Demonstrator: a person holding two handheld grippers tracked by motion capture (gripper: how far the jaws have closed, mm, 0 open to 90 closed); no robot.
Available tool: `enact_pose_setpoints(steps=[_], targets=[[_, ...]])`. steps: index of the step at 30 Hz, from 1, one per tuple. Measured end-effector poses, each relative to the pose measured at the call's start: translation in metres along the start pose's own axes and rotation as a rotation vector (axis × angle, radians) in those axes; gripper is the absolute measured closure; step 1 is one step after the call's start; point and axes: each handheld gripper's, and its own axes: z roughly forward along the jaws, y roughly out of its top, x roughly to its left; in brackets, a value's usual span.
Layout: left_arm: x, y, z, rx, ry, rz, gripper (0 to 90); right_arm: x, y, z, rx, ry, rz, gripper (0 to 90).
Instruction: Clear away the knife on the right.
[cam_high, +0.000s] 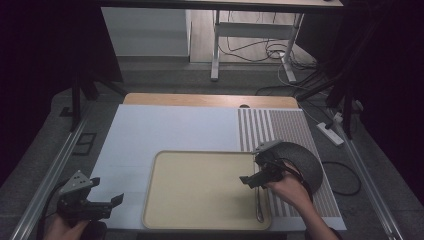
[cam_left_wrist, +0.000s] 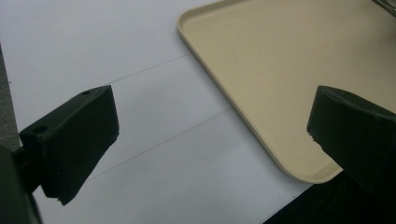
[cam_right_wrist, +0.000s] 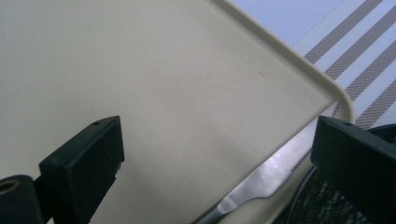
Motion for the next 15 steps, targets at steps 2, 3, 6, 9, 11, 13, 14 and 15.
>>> enact_pose_setpoints(steps=[2, 3, 6, 9, 11, 13, 14, 15], targets=[[0.000, 0.000, 0.000, 0.002, 0.000, 0.002, 2.0, 0.000, -0.001, -0.002, -0.010, -0.014, -0.003, 3.5], [0.000, 0.000, 0.000, 0.002, 0.000, 0.002, 2.0, 0.000, -0.001, -0.003, -0.013, -0.016, -0.004, 3.5], [0.000, 0.000, 0.000, 0.001, 0.000, -0.001, 2.0, 0.000, -0.003, -0.006, -0.026, -0.022, -0.005, 2.6], [0.000, 0.000, 0.000, 0.002, 0.000, -0.001, 2.0, 0.000, -0.006, -0.008, -0.033, -0.027, -0.002, 1.5], [0.000, 0.000, 0.001, 0.005, 0.000, 0.004, 2.0, 0.000, -0.007, -0.009, -0.030, -0.024, 0.004, 0.8], [0.000, 0.000, 0.001, 0.008, 0.001, 0.005, 2.1, 0.001, -0.009, -0.011, -0.037, -0.030, 0.011, 0.0], [0.000, 0.000, 0.001, 0.007, 0.001, 0.006, 2.1, 0.001, -0.010, -0.012, -0.041, -0.029, 0.011, 0.0], [0.000, 0.000, 0.001, 0.008, 0.001, 0.006, 2.1, 0.001, -0.011, -0.013, -0.045, -0.032, 0.013, 0.0]])
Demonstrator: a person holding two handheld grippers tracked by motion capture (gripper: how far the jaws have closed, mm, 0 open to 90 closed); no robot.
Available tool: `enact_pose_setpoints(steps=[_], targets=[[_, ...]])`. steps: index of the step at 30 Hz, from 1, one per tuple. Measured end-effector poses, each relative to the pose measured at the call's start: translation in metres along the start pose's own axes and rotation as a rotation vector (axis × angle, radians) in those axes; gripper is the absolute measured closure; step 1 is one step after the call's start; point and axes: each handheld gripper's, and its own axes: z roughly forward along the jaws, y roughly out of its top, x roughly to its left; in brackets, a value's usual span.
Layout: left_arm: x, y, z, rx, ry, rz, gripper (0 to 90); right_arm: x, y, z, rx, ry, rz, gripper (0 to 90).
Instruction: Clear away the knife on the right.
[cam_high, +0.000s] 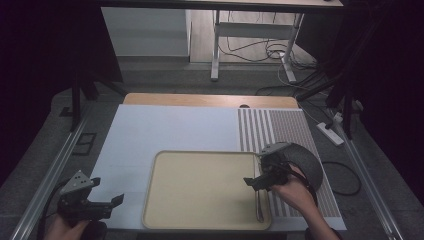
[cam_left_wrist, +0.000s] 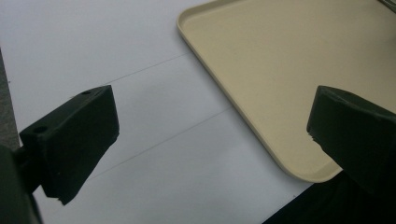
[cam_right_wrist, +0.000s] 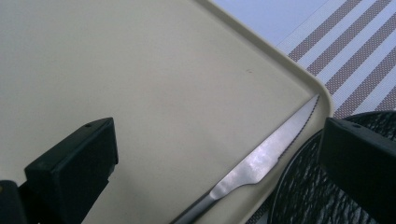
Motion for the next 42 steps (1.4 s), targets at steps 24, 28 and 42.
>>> enact_pose_setpoints(steps=[24, 28, 42], targets=[[0.000, 0.000, 0.000, 0.005, -0.004, 0.001, 2.1, 0.000, -0.022, -0.018, -0.044, -0.035, 0.031, 0.0], [0.000, 0.000, 0.000, 0.005, -0.004, -0.001, 2.1, -0.001, -0.027, -0.022, -0.046, -0.042, 0.042, 0.0], [0.001, 0.000, 0.000, 0.003, -0.008, -0.008, 2.1, -0.007, -0.051, -0.044, -0.069, -0.076, 0.097, 0.0]])
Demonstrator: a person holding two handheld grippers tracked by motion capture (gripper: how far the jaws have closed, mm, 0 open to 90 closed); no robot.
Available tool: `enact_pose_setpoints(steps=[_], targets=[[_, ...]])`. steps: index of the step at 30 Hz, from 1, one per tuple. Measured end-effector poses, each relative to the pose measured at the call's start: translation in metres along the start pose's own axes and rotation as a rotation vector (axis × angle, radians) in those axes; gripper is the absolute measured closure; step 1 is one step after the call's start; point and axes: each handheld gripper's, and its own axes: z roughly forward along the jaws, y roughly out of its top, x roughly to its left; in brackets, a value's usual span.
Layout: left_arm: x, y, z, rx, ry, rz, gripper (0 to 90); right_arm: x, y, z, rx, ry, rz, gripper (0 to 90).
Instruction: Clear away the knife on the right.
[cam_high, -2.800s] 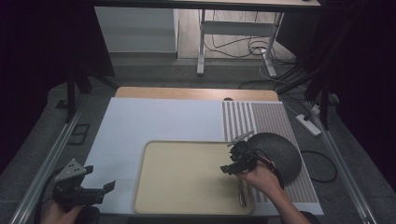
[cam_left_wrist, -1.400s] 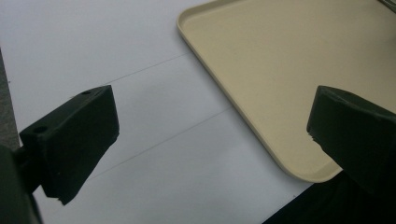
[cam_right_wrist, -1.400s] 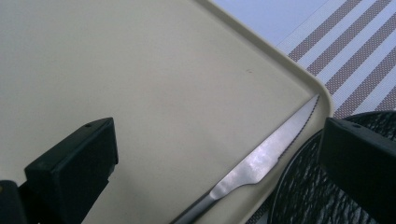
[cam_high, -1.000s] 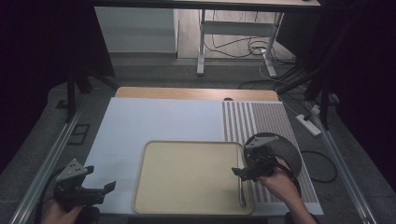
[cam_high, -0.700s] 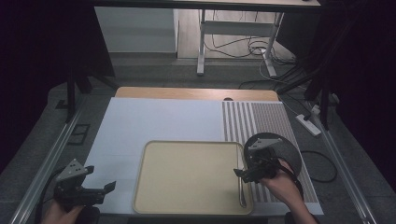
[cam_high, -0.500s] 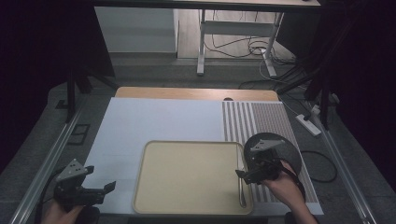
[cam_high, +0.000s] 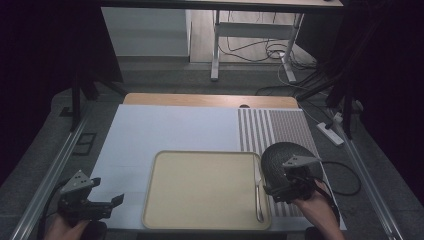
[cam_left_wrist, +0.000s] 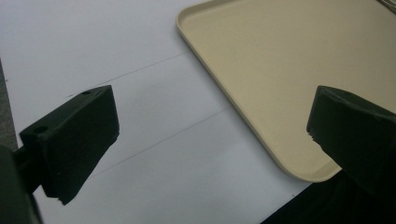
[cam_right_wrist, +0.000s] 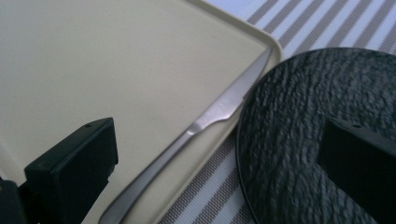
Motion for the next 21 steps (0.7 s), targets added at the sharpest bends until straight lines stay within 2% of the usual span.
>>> enact_pose_setpoints(steps=[9, 21], targets=[[0.000, 0.000, 0.000, 0.001, 0.001, 0.000, 2.1, -0.004, -0.014, -0.013, -0.008, -0.034, 0.034, 0.0], [0.000, 0.000, 0.000, 0.004, 0.002, 0.000, 2.2, -0.009, -0.029, -0.023, -0.001, -0.053, 0.070, 0.0]])
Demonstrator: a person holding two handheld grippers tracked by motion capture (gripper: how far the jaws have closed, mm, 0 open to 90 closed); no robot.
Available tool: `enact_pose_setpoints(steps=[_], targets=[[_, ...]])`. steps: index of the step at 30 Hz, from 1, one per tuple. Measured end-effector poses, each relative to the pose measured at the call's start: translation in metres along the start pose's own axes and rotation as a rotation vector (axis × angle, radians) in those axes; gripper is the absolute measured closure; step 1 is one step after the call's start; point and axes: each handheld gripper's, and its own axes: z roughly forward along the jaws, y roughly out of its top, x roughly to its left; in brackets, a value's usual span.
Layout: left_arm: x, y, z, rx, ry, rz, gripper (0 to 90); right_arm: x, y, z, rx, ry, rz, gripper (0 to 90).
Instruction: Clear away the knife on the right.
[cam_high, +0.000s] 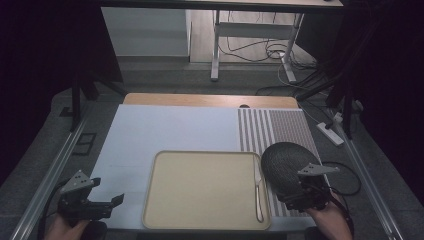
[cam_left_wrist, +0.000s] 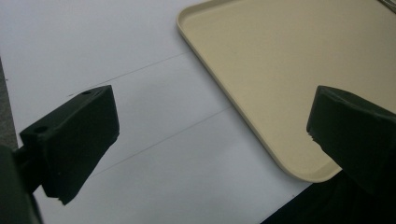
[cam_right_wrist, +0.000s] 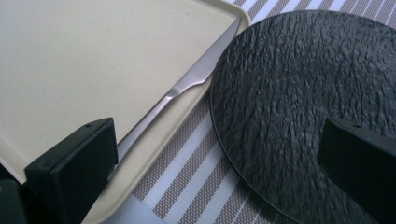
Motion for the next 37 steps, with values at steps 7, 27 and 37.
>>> enact_pose_setpoints(steps=[7, 27, 37], targets=[[0.000, 0.000, 0.000, 0.000, 0.001, -0.001, 2.2, -0.005, -0.008, -0.008, -0.012, -0.015, 0.029, 0.0], [0.000, 0.000, 0.000, 0.001, 0.004, 0.000, 2.2, -0.009, -0.020, -0.024, -0.021, -0.050, 0.061, 0.0], [-0.001, 0.000, 0.000, 0.001, 0.003, 0.001, 2.2, -0.007, -0.021, -0.023, 0.015, -0.073, 0.040, 0.0]])
